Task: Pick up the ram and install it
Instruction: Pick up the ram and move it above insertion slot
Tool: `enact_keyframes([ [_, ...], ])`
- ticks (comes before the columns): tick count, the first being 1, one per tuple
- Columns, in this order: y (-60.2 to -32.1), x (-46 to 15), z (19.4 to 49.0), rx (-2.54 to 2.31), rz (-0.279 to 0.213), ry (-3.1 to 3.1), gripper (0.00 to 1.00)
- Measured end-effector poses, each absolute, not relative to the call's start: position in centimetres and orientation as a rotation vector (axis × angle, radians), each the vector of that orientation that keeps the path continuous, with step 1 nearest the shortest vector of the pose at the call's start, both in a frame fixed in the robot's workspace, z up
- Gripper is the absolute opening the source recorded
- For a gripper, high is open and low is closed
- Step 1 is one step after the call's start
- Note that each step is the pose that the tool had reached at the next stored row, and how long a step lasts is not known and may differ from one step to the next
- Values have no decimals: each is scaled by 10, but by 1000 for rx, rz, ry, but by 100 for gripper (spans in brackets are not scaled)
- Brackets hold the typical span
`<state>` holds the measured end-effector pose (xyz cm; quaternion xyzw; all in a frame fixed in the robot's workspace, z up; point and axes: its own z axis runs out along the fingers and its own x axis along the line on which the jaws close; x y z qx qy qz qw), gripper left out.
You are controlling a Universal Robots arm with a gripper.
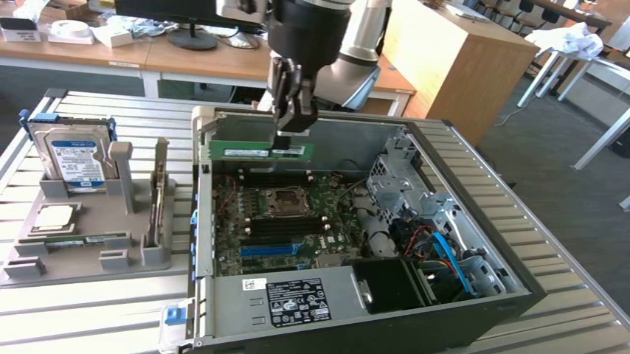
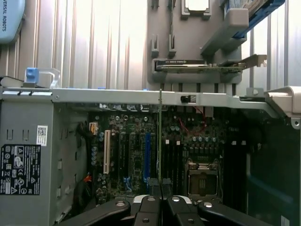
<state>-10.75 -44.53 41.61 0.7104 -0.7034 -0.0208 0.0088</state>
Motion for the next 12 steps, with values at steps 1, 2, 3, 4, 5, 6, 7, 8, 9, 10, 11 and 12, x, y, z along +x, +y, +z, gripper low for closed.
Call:
enact_keyframes([
  [1,-445,-105,416,2220,-65,-2197,11],
  [2,-445,-103,416,2220,-65,-2197,11],
  [3,-445,-101,416,2219,-65,-2198,11],
  [4,-445,-99,416,2219,-65,-2198,11],
  [5,-445,-97,416,2219,-65,-2198,11],
  [6,-445,-95,416,2219,-65,-2198,11],
  [7,-445,-92,416,2219,-65,-2198,11],
  [8,-445,-90,416,2219,-65,-2197,11],
  [9,-445,-88,416,2220,-65,-2197,11],
  [10,-445,-86,416,2219,-65,-2198,11],
  [11,-445,-85,416,2219,-65,-2198,11],
  [12,-445,-83,416,2219,-65,-2198,11],
])
